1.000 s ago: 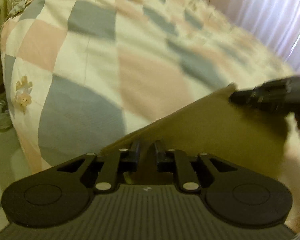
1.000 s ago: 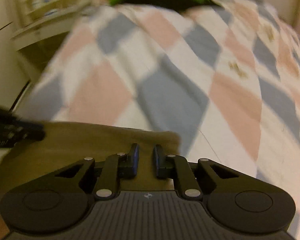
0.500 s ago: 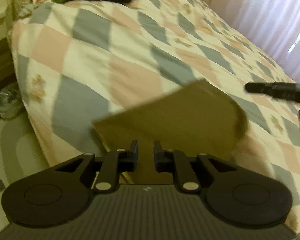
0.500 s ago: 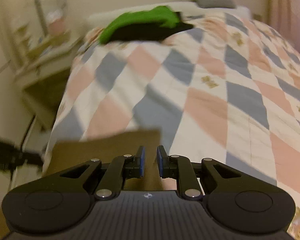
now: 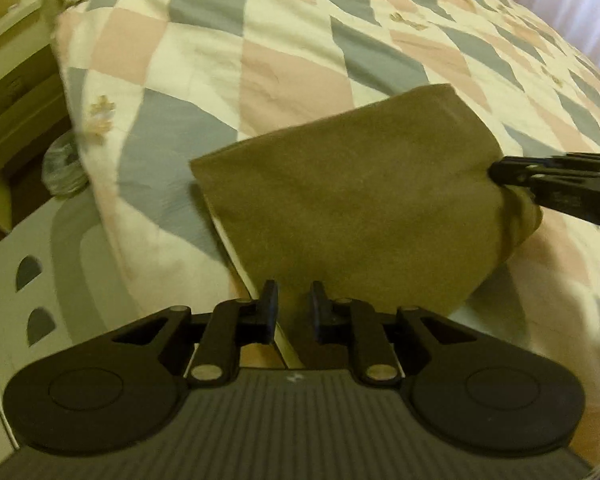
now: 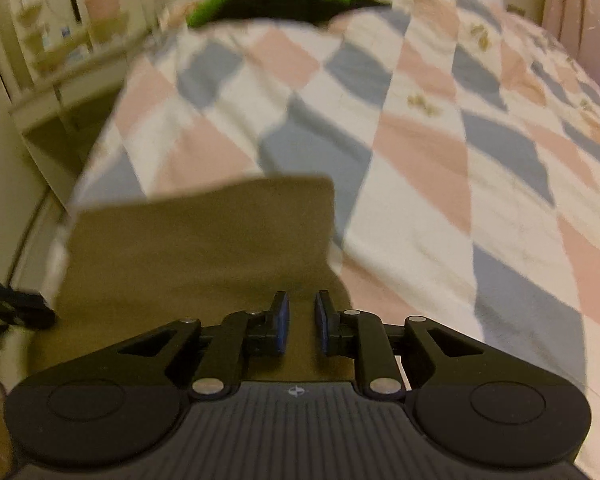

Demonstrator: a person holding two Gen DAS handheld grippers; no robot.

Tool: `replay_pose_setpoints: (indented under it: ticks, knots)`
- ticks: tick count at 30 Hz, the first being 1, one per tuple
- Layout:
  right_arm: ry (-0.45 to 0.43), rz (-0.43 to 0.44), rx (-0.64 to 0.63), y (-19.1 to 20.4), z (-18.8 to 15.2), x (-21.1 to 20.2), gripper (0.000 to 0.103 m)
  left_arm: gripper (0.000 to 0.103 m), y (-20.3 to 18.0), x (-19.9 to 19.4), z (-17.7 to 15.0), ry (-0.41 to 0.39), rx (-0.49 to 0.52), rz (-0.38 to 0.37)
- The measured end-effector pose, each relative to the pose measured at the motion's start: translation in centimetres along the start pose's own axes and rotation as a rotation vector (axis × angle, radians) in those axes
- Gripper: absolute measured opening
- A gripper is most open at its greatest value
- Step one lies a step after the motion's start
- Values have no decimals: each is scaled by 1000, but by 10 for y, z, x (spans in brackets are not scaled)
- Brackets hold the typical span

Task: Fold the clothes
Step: 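Lower the folded brown shirt onto the quilt and open both grippers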

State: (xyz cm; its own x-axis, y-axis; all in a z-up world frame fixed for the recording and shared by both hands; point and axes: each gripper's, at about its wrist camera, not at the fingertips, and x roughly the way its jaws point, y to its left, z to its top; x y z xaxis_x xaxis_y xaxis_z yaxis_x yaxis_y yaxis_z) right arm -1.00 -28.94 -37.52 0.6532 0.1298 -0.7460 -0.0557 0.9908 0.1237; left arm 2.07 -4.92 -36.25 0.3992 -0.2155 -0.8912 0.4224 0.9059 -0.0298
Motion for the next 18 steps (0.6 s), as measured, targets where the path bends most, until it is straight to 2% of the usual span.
replay_pose_setpoints:
  ticks: [3, 5, 7, 10, 11, 15, 18]
  knots:
    - [-1, -3, -30, 15, -8, -19, 20, 14, -14, -15, -5, -10, -13, 1]
    - [50, -25, -53, 17, -21, -4, 20, 14, -24, -4, -14, 23, -10, 10]
    - [62, -18, -37, 11, -31, 12, 20, 16, -28, 16, -23, 71, -26, 32]
    - [51, -5, -5, 11, -23, 3, 20, 17, -31, 17, -27, 80, -43, 76]
    - [44, -7, 2, 13, -19, -7, 23, 17, -33, 8, -26, 72, -45, 93]
    - [51, -7, 67, 19, -14, -55, 45, 17, -36, -27, -24, 72, -79, 122]
    - [86, -2, 125, 24, -14, -91, 54, 17, -38, -59, -25, 70, -112, 134]
